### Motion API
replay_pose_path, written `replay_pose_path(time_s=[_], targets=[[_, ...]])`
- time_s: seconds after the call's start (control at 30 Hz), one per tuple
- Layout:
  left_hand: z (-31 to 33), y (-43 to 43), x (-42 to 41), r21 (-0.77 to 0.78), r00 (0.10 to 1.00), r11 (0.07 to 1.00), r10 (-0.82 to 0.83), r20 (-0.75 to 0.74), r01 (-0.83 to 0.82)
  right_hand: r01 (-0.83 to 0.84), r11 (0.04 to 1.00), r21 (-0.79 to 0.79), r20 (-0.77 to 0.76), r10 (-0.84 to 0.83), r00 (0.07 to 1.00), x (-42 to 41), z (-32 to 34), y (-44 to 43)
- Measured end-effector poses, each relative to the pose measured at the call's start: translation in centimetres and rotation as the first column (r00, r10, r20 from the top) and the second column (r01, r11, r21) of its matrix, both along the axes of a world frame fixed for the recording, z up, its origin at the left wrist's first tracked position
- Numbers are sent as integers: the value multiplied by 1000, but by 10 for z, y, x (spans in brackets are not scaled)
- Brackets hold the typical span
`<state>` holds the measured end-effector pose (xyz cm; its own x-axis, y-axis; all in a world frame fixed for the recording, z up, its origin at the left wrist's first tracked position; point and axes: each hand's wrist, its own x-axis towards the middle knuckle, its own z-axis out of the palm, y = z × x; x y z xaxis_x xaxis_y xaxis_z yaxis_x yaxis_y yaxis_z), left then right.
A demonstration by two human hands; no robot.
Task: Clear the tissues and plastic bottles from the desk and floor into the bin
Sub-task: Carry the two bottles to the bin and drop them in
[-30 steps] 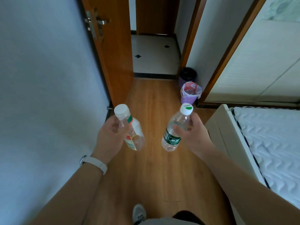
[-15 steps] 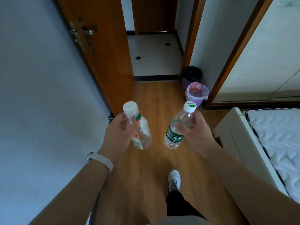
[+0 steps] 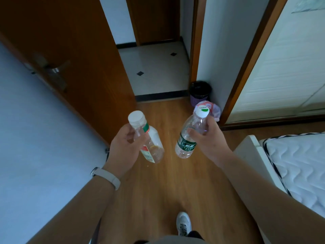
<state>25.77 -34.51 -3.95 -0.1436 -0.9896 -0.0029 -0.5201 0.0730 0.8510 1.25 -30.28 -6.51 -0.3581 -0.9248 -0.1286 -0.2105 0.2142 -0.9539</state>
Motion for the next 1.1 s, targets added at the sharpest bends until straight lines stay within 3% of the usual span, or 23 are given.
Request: replay_pose_path(time_s=[0.27,0.5,0.9,1.1], targets=[[3,-68,-48,-3,998,999,-31,45,32,54,999,9,30,-54,998,-49,-3,-47],[-11,-141,-76,30,996,996,-84,8,84,144,989,46,-55,-141,988,-78,-6,-101],[-26,-350,-114,105,956,956,-260,-136,275,327,939,104,-230,-297,927,-108,-1,-259],[-29,-443,-132,130,930,930,-318,-186,344,406,912,55,-246,-382,891,-110,4,-332]])
